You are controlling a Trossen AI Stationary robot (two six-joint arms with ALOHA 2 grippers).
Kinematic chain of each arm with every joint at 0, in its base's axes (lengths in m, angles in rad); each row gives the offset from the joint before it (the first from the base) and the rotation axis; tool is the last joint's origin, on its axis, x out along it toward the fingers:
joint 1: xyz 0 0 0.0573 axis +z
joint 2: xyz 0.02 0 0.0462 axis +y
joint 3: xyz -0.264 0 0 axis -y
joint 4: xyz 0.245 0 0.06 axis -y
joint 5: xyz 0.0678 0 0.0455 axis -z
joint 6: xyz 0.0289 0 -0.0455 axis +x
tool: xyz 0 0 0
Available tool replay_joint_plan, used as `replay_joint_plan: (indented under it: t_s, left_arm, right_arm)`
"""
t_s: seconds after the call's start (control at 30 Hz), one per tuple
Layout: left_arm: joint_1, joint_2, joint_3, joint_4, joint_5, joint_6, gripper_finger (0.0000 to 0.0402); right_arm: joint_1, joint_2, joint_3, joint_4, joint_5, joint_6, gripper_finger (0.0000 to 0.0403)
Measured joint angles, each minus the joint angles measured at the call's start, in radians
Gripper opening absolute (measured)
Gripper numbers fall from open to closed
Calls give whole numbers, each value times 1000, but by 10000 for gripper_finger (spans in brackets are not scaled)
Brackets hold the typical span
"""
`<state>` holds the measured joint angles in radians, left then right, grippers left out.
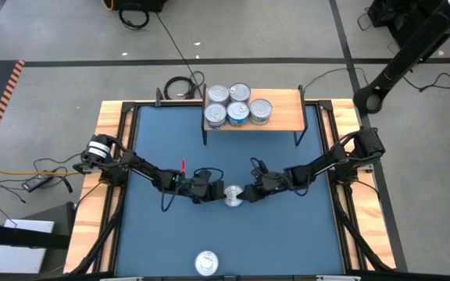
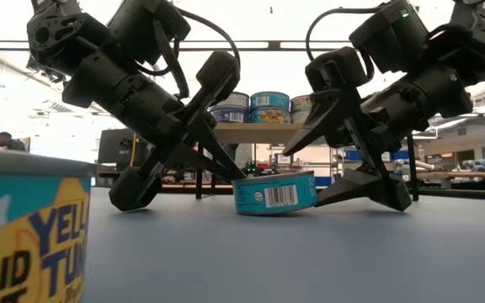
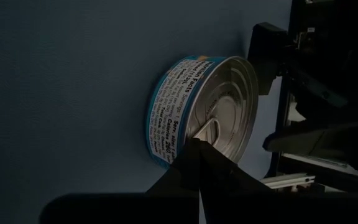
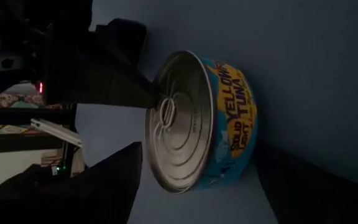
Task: Stack canned seafood by type on shelf
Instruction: Put the yellow blue tuna can on the shelf
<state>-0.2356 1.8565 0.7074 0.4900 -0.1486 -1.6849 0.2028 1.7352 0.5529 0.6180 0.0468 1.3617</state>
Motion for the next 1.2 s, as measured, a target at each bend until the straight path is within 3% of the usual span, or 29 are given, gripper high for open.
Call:
replay_joint_plan:
  t_s: [0.23, 0.43, 0.57, 0.77, 1.2]
  left_arm:
    - [-1, 0, -2, 6, 11, 2, 0]
    - [-2, 0, -2, 12, 12, 10, 0]
    - [-2, 0, -3, 12, 9, 12, 0]
    - [-3, 0, -6, 21, 12, 14, 0]
    - [-3, -22, -15, 125, 31, 109, 5]
  right_arm:
    - [-8, 83, 78, -34, -39, 10, 312]
    - [-32, 45, 92, -104, -33, 5, 292]
    - [-38, 49, 91, -83, -32, -14, 238]
    - [-39, 47, 89, -71, -32, -31, 115]
    - [-39, 48, 89, -52, -97, -30, 114]
